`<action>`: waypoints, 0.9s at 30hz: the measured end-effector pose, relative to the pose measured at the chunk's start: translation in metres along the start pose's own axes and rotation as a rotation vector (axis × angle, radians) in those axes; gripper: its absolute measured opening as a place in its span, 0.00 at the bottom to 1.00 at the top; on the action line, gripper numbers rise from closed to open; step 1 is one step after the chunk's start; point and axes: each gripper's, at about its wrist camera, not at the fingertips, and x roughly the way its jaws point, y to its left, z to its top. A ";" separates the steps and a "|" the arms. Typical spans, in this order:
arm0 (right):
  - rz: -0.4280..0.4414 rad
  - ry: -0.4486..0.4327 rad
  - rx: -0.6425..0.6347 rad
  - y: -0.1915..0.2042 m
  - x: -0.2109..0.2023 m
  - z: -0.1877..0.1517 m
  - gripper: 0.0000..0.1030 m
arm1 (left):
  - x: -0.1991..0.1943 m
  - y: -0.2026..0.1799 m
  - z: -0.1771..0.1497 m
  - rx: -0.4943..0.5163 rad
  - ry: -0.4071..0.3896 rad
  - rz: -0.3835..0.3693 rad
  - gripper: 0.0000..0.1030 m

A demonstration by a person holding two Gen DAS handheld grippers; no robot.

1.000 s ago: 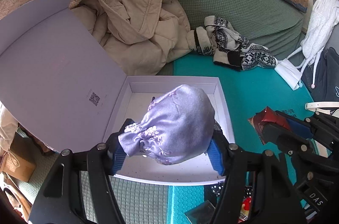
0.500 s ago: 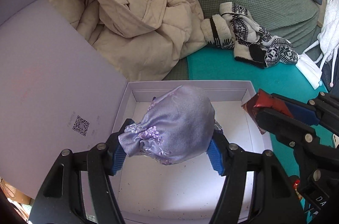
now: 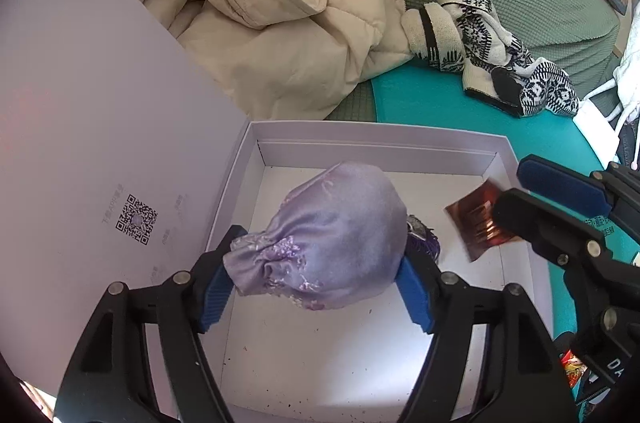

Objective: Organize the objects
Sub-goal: 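Carry pouch and candy into the white box while both tools open to release, then move both tools back from the box over the remaining items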

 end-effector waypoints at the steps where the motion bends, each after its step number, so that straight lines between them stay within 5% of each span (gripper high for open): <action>1: -0.002 0.000 -0.002 0.000 -0.001 -0.001 0.48 | 0.000 0.000 -0.001 -0.002 0.006 0.000 0.68; 10: -0.028 -0.002 0.002 -0.006 -0.021 -0.007 0.48 | -0.012 -0.007 -0.008 -0.005 0.016 0.069 0.71; 18: -0.029 -0.010 -0.027 -0.009 -0.049 -0.007 0.48 | -0.039 -0.026 -0.005 -0.019 -0.026 0.138 0.86; 27: -0.022 -0.027 -0.033 -0.018 -0.080 -0.012 0.48 | -0.067 -0.033 -0.003 -0.075 -0.037 0.162 0.87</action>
